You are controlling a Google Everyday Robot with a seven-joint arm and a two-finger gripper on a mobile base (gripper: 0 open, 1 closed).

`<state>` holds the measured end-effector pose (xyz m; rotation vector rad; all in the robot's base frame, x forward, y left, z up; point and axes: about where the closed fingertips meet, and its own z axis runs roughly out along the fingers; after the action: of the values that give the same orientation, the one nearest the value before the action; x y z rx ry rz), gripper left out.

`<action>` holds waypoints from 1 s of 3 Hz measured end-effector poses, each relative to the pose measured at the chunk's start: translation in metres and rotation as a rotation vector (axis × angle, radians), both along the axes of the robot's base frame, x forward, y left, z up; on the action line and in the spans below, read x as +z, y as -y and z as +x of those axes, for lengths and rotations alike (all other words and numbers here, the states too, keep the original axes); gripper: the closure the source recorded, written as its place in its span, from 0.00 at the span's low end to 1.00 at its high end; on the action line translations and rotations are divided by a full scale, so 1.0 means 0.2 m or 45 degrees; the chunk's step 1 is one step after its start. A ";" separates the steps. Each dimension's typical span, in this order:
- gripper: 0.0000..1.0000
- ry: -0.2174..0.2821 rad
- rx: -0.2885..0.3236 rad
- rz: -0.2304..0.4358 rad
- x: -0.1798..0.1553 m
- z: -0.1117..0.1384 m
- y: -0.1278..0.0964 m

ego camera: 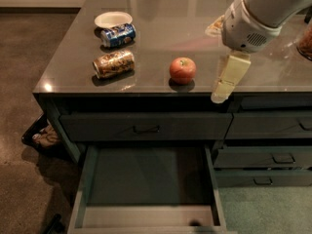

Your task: Place orange can into middle drawer

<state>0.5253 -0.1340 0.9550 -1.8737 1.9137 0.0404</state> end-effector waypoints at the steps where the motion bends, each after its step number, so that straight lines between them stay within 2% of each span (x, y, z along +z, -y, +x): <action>1: 0.00 0.026 0.051 0.025 -0.01 0.05 -0.08; 2: 0.00 0.078 0.230 0.101 0.00 0.20 -0.33; 3: 0.00 0.109 0.358 0.153 0.00 0.28 -0.53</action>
Offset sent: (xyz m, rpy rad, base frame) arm 0.0599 0.0911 -0.0016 0.1145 -0.0861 0.2632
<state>0.5814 -0.0281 0.9544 -2.0138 1.5450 0.1572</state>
